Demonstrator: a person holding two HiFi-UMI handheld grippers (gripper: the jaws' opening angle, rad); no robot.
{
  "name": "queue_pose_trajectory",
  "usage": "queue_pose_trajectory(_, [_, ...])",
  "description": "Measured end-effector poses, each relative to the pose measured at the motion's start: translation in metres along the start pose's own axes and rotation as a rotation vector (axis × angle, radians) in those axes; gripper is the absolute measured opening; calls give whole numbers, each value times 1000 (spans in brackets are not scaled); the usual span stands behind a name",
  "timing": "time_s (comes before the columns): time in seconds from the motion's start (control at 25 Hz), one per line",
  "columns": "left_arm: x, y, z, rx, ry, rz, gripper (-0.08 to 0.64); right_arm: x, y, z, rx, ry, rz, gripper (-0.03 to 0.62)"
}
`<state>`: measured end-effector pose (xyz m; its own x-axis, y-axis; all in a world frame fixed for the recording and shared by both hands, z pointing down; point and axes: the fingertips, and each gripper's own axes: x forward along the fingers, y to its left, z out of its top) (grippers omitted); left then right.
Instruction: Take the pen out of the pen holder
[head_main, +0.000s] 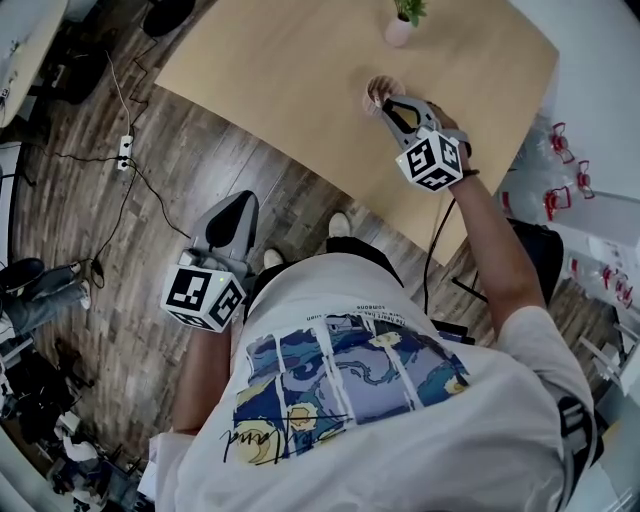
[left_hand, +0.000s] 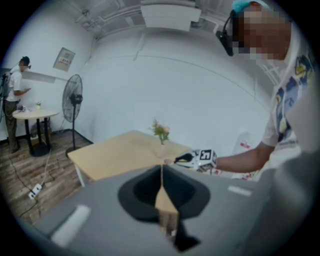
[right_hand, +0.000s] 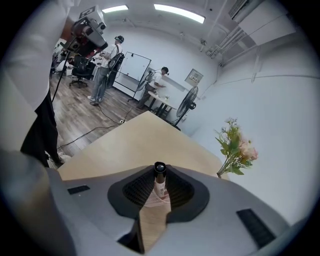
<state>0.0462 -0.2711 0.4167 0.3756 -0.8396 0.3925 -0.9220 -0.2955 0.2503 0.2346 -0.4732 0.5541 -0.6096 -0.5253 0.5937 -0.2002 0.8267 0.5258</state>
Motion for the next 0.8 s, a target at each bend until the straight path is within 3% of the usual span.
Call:
queue_pose_trajectory(0.44, [-35, 22, -3, 9, -35, -46, 15, -39, -12, 38, 89, -1, -123, 60])
queue_pose_trajectory(0.8, [-75, 40, -10, 19, -55, -93, 15, -88, -2, 95, 128, -25, -214, 60])
